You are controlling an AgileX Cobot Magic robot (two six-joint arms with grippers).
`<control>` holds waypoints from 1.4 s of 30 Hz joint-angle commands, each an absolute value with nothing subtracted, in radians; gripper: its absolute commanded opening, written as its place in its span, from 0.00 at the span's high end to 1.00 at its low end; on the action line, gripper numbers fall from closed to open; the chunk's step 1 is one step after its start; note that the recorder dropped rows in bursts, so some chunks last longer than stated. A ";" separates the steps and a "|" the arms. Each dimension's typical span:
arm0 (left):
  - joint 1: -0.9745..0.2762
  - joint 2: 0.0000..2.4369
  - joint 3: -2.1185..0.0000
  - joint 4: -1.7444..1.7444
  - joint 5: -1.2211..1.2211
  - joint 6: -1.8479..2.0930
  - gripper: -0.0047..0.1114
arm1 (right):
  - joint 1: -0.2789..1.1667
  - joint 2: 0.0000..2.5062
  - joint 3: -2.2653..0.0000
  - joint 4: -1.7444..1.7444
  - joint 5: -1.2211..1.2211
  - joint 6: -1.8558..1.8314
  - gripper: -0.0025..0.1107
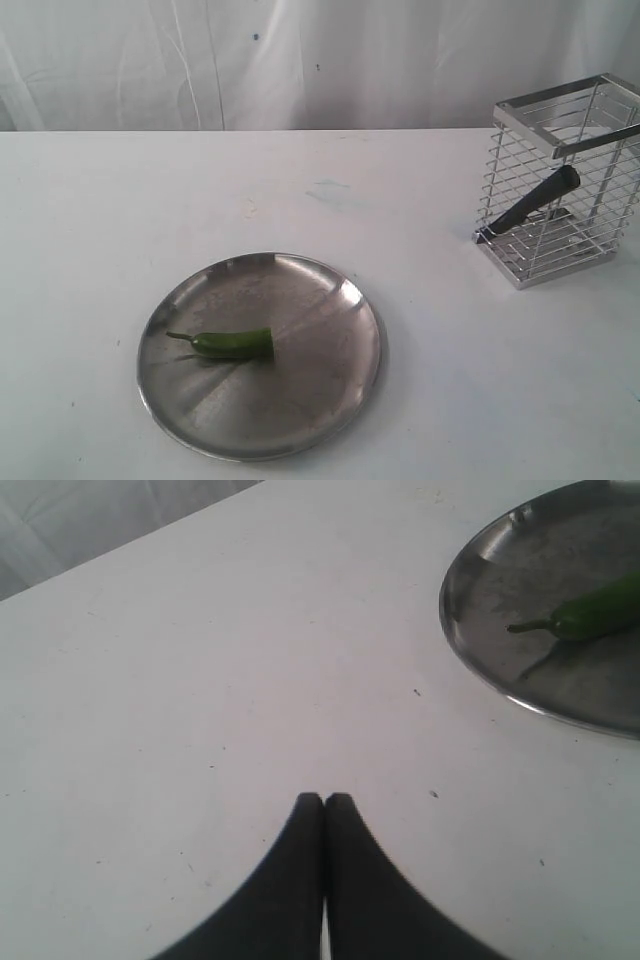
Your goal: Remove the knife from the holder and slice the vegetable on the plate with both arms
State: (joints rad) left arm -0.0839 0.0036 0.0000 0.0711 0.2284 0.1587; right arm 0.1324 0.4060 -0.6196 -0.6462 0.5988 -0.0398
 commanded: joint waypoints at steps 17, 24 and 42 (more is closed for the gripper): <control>-0.082 0.000 0.000 0.067 0.224 0.157 0.96 | 0.202 0.858 -0.801 0.138 0.739 -0.243 0.92; -0.082 0.000 0.000 0.067 0.224 0.157 0.96 | 0.202 1.104 -0.989 0.040 0.844 -0.152 0.53; -0.082 0.000 0.000 0.067 0.224 0.157 0.96 | 0.202 1.339 -1.153 -0.146 0.875 0.068 0.45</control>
State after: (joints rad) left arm -0.0839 0.0036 0.0000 0.0711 0.2284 0.1587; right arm 0.2014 1.3393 -1.1453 -0.0922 0.8932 0.0343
